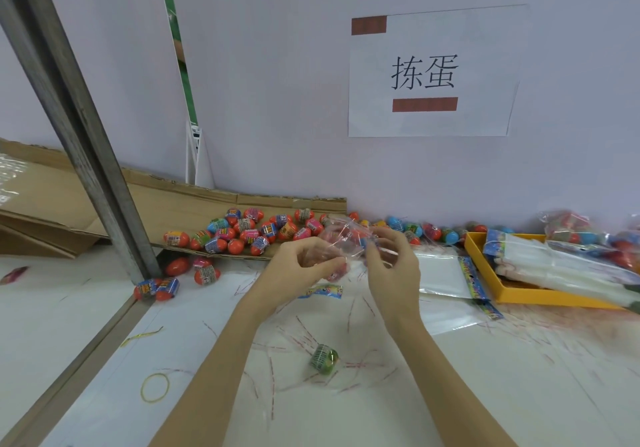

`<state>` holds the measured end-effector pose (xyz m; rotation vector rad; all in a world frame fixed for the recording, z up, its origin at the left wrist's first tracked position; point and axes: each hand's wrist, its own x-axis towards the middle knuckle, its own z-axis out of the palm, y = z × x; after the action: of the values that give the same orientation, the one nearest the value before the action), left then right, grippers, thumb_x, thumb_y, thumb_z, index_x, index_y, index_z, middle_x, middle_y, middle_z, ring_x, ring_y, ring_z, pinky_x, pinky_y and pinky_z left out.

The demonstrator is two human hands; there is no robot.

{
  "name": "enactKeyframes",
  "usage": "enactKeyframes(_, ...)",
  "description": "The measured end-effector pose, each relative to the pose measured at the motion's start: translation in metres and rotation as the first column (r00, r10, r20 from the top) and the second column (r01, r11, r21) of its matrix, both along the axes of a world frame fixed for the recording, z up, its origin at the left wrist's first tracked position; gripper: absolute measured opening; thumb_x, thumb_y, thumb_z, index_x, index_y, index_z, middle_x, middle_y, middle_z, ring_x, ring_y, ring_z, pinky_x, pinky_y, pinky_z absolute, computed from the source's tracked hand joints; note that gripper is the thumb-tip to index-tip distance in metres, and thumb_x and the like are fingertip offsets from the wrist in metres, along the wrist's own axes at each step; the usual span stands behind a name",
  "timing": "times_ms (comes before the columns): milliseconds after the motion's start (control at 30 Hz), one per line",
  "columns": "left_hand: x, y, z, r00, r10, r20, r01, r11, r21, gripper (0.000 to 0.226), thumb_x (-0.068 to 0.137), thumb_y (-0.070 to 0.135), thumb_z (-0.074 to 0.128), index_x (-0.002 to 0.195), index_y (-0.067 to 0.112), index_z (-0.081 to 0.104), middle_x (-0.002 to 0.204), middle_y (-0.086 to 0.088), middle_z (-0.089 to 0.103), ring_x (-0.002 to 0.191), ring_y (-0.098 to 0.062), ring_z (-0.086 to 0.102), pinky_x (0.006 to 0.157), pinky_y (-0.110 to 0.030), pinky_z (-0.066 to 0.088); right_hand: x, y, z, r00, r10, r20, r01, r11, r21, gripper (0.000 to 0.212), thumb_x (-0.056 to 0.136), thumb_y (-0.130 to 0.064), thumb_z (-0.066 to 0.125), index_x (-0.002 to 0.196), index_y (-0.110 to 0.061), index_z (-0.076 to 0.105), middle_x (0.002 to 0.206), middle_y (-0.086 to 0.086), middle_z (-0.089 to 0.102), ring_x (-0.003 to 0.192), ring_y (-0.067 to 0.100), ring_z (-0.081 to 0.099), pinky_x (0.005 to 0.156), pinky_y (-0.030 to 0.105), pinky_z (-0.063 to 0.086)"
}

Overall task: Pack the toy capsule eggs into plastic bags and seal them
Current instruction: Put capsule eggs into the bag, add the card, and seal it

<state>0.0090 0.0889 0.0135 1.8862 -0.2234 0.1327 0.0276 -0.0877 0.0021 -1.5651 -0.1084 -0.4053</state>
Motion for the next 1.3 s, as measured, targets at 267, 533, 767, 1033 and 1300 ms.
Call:
enactKeyframes(267,0.004,0.000,-0.010,0.996,0.034,0.081,-0.047,0.986,0.162,0.021,0.090,0.054,0.075,0.108,0.045,0.069,0.106,0.022,0.074,0.096,0.000,0.071,0.074,-0.018,0.058,-0.009,-0.005,0.014,0.911,-0.061,0.409,0.135,0.978,-0.157,0.032,0.097,-0.013,0.072,0.127,-0.015,0.062,0.112,-0.003,0.067,0.101,0.013,0.065,0.088,0.023,0.054)
enactKeyframes(533,0.004,-0.005,-0.012,0.978,0.049,0.205,-0.094,0.972,0.214,0.021,0.092,0.069,0.064,0.111,0.063,0.058,0.106,0.029,0.071,0.097,0.004,0.067,0.077,-0.024,0.056,-0.006,-0.002,0.005,0.909,0.063,0.413,0.113,0.914,-0.389,0.024,0.096,-0.008,0.072,0.118,-0.016,0.075,0.112,0.000,0.060,0.103,0.004,0.059,0.089,0.013,0.048)
enactKeyframes(767,0.008,-0.002,-0.013,0.967,0.026,0.254,-0.083,0.972,0.219,0.027,0.095,0.063,0.062,0.115,0.045,0.064,0.102,0.019,0.073,0.094,-0.004,0.070,0.079,-0.023,0.059,-0.010,0.000,0.010,0.943,0.126,0.307,-0.031,0.954,-0.298,0.021,0.098,-0.010,0.069,0.116,-0.020,0.070,0.106,-0.009,0.069,0.099,0.006,0.066,0.085,0.012,0.051)
enactKeyframes(1033,0.006,-0.004,-0.014,0.979,0.005,0.202,-0.054,0.969,0.239,0.019,0.098,0.046,0.066,0.116,0.041,0.064,0.100,0.019,0.071,0.088,-0.004,0.069,0.077,-0.025,0.060,-0.015,0.005,0.008,0.928,0.216,0.304,-0.082,0.914,-0.398,0.021,0.100,-0.003,0.063,0.109,-0.017,0.075,0.105,-0.006,0.069,0.099,0.004,0.064,0.087,0.012,0.050)
enactKeyframes(1300,0.006,-0.003,-0.012,0.974,0.111,0.196,-0.155,0.961,0.227,0.002,0.100,0.031,0.070,0.100,0.032,0.067,0.088,0.018,0.069,0.084,-0.001,0.066,0.071,-0.017,0.052,-0.018,0.009,0.004,0.937,0.228,0.265,-0.089,0.889,-0.450,0.028,0.103,-0.008,0.060,0.122,-0.023,0.073,0.115,-0.016,0.070,0.116,0.009,0.059,0.100,0.025,0.049)
